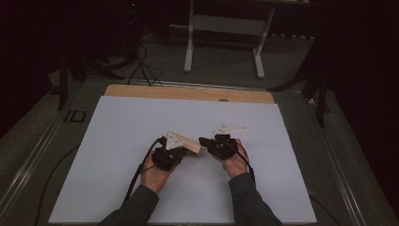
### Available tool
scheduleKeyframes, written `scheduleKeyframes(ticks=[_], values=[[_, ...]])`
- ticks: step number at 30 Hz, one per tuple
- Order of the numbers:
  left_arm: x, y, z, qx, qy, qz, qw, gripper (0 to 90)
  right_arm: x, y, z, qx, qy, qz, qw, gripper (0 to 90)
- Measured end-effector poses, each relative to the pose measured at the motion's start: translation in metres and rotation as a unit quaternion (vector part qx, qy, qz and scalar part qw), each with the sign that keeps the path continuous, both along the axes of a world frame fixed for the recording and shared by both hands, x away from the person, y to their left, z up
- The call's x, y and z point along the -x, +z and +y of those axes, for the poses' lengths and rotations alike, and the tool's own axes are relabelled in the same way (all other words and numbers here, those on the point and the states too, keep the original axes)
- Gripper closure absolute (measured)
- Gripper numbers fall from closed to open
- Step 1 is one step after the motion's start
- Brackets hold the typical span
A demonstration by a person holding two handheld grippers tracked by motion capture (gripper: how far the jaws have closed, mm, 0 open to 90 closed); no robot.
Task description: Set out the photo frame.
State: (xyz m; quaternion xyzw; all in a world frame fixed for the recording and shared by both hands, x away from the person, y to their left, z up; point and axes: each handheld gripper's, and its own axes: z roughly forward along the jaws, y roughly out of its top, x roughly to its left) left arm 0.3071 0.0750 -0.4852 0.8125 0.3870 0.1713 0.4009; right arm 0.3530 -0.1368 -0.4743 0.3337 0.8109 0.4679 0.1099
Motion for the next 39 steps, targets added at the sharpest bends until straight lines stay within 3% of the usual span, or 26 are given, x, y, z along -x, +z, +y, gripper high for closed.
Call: scheduleKeyframes(ticks=[19, 29, 39], values=[[-0.003, -0.004, -0.001, -0.006, 0.004, 0.005, 1.0, 89.6, 0.001, -0.004, -0.002, 0.009, 0.003, 0.005, 0.9999, 89.7], [-0.007, -0.004, 0.005, -0.011, 0.02, 0.01, 0.9997, 89.6, 0.004, -0.011, 0.006, 0.026, 0.018, 0.01, 0.9994, 89.7], [-0.011, -0.006, 0.01, -0.002, 0.029, 0.014, 0.9995, 89.6, 0.008, -0.017, 0.012, 0.039, 0.028, 0.015, 0.9987, 89.7]])
